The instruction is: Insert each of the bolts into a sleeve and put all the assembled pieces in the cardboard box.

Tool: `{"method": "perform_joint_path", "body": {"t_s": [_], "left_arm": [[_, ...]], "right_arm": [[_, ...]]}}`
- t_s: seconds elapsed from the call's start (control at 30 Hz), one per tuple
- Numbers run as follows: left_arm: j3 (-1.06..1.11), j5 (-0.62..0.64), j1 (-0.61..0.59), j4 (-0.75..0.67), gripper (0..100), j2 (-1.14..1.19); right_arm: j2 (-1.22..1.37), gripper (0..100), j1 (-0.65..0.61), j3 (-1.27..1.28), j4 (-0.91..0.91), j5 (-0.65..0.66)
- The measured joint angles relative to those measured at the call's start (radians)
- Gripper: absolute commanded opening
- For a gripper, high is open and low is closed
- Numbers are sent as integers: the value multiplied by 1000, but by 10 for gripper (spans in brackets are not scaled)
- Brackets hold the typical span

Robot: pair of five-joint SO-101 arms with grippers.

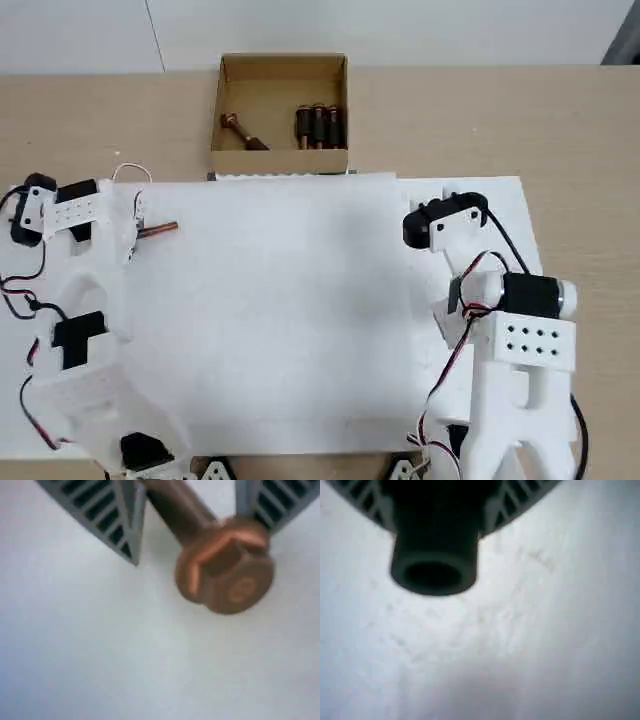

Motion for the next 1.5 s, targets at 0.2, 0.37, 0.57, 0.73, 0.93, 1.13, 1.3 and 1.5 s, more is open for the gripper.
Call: {"method": "perform_joint_path", "body": {"t_s": [0.2, 0.37, 0.57, 0.73, 0.93, 1.13, 1.3, 1.5], "left_arm": [[-5, 14, 0, 0, 8, 0], [-9, 14, 2, 0, 7, 0], [-9, 14, 2, 0, 7, 0], [-55, 6, 0, 63, 7, -8], [-98, -97, 31, 176, 7, -112], [-104, -288, 81, 255, 7, -319], [-104, -517, 107, 302, 7, -459], [-104, -713, 149, 393, 7, -572]], "right_arm": [[0, 4, 0, 0, -8, 0], [0, 4, 0, 0, -8, 0], [0, 4, 0, 0, -8, 0], [0, 4, 0, -6, 0, 0], [0, 4, 0, -152, 103, 0], [-2, 4, 0, -235, 178, 0], [-2, 6, 0, -235, 187, -46], [-3, 4, 0, -235, 187, -170]]}}
